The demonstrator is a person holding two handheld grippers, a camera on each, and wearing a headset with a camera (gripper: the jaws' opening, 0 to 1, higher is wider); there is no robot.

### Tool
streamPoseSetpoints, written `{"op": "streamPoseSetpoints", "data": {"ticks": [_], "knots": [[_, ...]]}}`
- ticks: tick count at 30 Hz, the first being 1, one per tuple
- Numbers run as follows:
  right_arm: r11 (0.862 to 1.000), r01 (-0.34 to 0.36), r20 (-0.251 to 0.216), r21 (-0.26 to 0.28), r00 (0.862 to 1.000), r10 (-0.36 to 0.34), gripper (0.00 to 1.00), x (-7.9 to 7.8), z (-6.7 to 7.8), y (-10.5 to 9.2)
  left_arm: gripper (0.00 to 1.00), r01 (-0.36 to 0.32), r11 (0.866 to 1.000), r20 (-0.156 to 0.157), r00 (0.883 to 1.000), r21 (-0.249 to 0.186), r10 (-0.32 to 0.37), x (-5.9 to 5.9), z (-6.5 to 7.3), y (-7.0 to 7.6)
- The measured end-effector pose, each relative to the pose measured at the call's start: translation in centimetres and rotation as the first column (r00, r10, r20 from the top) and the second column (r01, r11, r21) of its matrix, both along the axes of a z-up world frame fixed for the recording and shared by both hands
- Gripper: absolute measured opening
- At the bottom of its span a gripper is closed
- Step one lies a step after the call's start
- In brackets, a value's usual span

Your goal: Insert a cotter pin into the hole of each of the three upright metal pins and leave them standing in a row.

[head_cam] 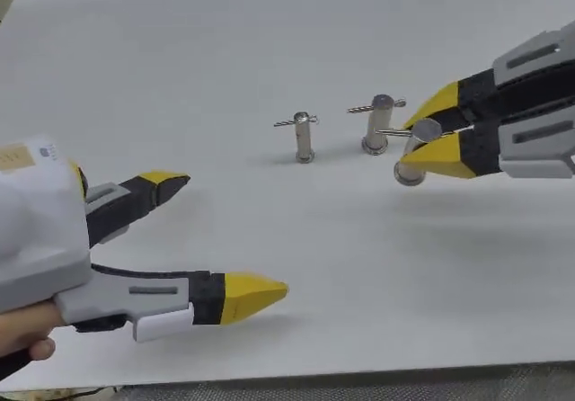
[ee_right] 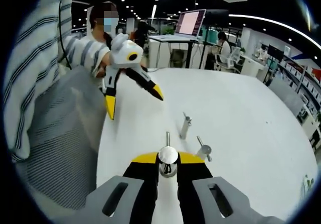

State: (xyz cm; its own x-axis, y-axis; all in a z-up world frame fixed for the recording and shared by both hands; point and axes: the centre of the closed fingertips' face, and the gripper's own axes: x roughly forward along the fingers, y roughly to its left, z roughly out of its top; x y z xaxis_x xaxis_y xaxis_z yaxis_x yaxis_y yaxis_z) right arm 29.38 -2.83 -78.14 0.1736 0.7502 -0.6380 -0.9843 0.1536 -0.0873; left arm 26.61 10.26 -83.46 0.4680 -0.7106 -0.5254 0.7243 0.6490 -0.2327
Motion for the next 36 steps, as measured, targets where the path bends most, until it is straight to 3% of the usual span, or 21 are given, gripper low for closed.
{"op": "streamPoseSetpoints", "data": {"ticks": [11, 18, 23, 26, 29, 36], "knots": [[1.0, -0.008, -0.003, -0.008, 1.0, 0.008, 0.13, 1.2, -0.9, -2.7, 0.99, -0.013, 1.0, -0.02, 1.0, 0.014, 0.013, 0.5, -0.6, 0.1], [1.0, -0.009, -0.004, -0.007, 1.0, 0.009, 0.13, 2.9, -1.5, -4.1, 0.99, -0.019, 1.0, -0.025, 0.999, 0.021, 0.02, 0.7, -0.8, 0.0], [1.0, -0.014, 0.004, -0.02, 1.0, 0.015, 0.13, 3.7, -2.1, -4.9, 0.99, -0.02, 0.999, -0.036, 0.999, 0.028, 0.021, 0.4, -1.2, 0.0], [1.0, -0.006, -0.018, 0.01, 1.0, 0.007, 0.13, 3.9, -2.2, -5.2, 0.99, -0.02, 0.999, -0.056, 0.998, 0.041, 0.022, 0.0, -1.8, 0.1], [1.0, -0.029, -0.005, 0.01, 1.0, 0.029, 0.13, 4.1, -2.4, -5.4, 0.99, -0.027, 0.999, -0.061, 0.998, 0.034, 0.029, -0.2, -1.9, 0.0], [0.998, -0.065, -0.021, 0.002, 0.998, 0.065, 0.13, 5.2, -3.4, -5.5, 0.99, -0.028, 0.999, -0.064, 0.997, 0.039, 0.031, -0.3, -1.9, -0.1]]}}
